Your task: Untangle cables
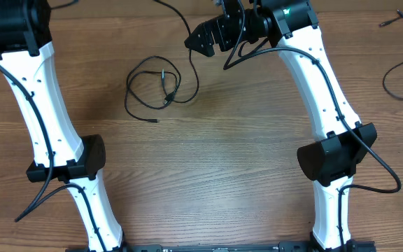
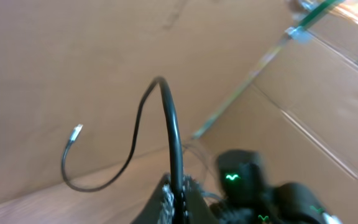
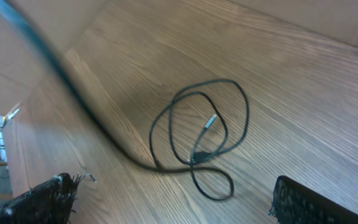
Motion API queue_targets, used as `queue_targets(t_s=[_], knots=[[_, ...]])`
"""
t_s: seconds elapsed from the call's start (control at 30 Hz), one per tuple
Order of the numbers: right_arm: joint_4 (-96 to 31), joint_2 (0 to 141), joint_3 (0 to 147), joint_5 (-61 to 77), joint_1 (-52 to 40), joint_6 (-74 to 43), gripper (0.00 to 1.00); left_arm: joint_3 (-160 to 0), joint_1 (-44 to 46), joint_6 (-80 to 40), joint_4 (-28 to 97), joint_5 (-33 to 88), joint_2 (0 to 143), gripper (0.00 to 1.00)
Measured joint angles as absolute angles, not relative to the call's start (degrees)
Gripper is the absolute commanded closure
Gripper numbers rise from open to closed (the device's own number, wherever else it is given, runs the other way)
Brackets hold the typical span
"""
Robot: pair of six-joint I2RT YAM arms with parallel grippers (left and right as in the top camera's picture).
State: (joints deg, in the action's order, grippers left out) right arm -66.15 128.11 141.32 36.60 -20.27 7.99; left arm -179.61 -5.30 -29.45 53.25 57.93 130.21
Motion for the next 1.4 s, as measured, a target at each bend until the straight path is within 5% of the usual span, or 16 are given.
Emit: queue_targets(t_s=[0.17, 0.23, 0.3, 0.37, 0.5, 0.9, 0.93, 1.0, 1.03, 1.07, 1.4], knots=[[-64.05, 128.11, 141.32, 40.71, -20.27, 8.67, 0.1, -179.61, -5.1, -38.33, 44.45, 64.38, 129.78, 0.96], [-63.55, 128.11, 141.32, 42.3, -20.27, 8.97, 0.34, -179.61, -4.99, -40.69, 43.33, 65.6, 129.62, 0.96], [-62.94, 128.11, 141.32, 43.62, -20.29, 8.93, 0.8, -179.61, -4.97, -42.74, 42.59, 66.54, 129.54, 0.96], [-62.76, 128.11, 141.32, 44.42, -20.34, 9.04, 0.96, -179.61, -4.97, -44.12, 42.39, 67.57, 129.54, 0.96], [-62.54, 128.11, 141.32, 45.12, -20.34, 9.04, 0.96, -179.61, -4.97, -45.36, 42.39, 68.73, 129.54, 0.88], [-59.64, 128.11, 141.32, 44.95, -20.29, 8.58, 0.96, -179.61, -4.97, -41.34, 47.24, 70.54, 129.49, 0.94], [-59.37, 128.11, 141.32, 44.95, -20.29, 8.34, 0.96, -179.61, -4.97, -40.45, 48.42, 70.59, 129.49, 0.87], [-58.74, 128.11, 141.32, 44.93, -20.27, 7.97, 0.96, -179.61, -4.97, -38.61, 50.52, 70.61, 129.49, 0.53], [-58.41, 128.11, 141.32, 44.93, -20.27, 7.77, 0.96, -179.61, -4.97, -37.3, 51.4, 70.7, 129.47, 0.21], [-58.11, 128.11, 141.32, 44.88, -20.25, 7.7, 0.96, -179.61, -4.97, -36.23, 52.38, 70.76, 129.47, 0.0], [-56.97, 127.76, 141.29, 33.89, -14.52, -0.78, 0.96, -179.61, -4.97, -26.46, 59.27, 69.95, 129.43, 0.0]])
